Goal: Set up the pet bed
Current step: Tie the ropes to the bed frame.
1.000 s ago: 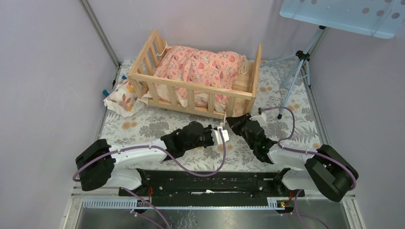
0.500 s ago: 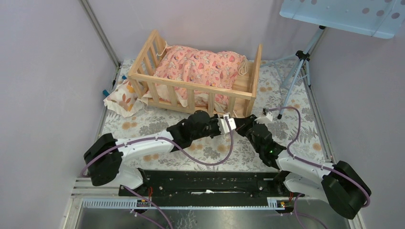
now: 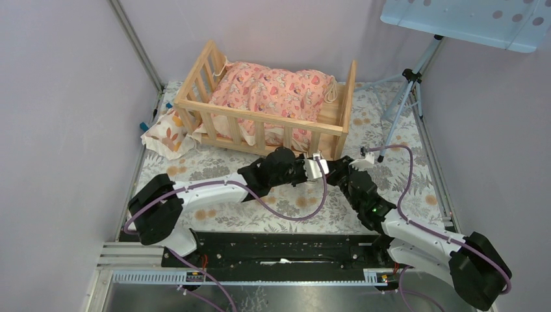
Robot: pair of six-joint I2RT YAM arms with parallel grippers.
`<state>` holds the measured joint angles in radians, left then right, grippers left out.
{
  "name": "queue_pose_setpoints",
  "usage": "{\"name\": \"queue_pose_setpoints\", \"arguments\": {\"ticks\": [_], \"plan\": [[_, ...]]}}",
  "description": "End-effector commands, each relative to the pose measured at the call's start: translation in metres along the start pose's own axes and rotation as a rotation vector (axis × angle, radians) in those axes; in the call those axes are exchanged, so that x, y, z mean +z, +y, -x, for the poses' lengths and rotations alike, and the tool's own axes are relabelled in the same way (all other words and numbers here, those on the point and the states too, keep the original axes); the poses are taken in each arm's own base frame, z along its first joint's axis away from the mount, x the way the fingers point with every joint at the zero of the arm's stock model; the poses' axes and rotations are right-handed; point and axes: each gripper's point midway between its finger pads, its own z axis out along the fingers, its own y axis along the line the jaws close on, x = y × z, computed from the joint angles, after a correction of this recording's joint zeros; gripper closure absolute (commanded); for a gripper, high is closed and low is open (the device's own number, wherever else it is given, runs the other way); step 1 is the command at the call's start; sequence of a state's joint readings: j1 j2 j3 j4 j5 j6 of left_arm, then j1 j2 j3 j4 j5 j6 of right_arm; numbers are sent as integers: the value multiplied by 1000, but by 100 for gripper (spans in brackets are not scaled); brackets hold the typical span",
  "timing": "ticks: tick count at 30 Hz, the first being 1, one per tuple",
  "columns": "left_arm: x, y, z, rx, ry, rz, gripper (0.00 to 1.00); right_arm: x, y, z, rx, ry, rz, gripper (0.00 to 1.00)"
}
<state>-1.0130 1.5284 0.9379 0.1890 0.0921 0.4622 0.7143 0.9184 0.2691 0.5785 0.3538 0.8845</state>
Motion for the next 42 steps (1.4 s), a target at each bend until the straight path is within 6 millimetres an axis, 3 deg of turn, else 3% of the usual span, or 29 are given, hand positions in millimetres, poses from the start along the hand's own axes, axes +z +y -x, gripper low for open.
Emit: {"name": "queue_pose_setpoints", "arguments": {"ticks": [1, 10, 26, 34, 36, 42], "plan": [[5, 26, 28, -13, -77, 84, 100, -3, 2, 3, -17, -5, 23, 95], [7, 35, 24, -40, -80, 133, 100, -9, 6, 0, -33, 21, 47, 96], [21, 34, 23, -11, -65, 104, 100, -16, 16, 6, -73, 25, 90, 95], [26, 21, 7, 36, -28, 43, 100, -17, 26, 8, -83, 30, 124, 95], [25, 11, -1, 108, -22, -10, 100, -18, 24, 8, -83, 29, 118, 95], [27, 5, -11, 210, -12, -48, 100, -18, 24, 7, -82, 37, 115, 94]]}}
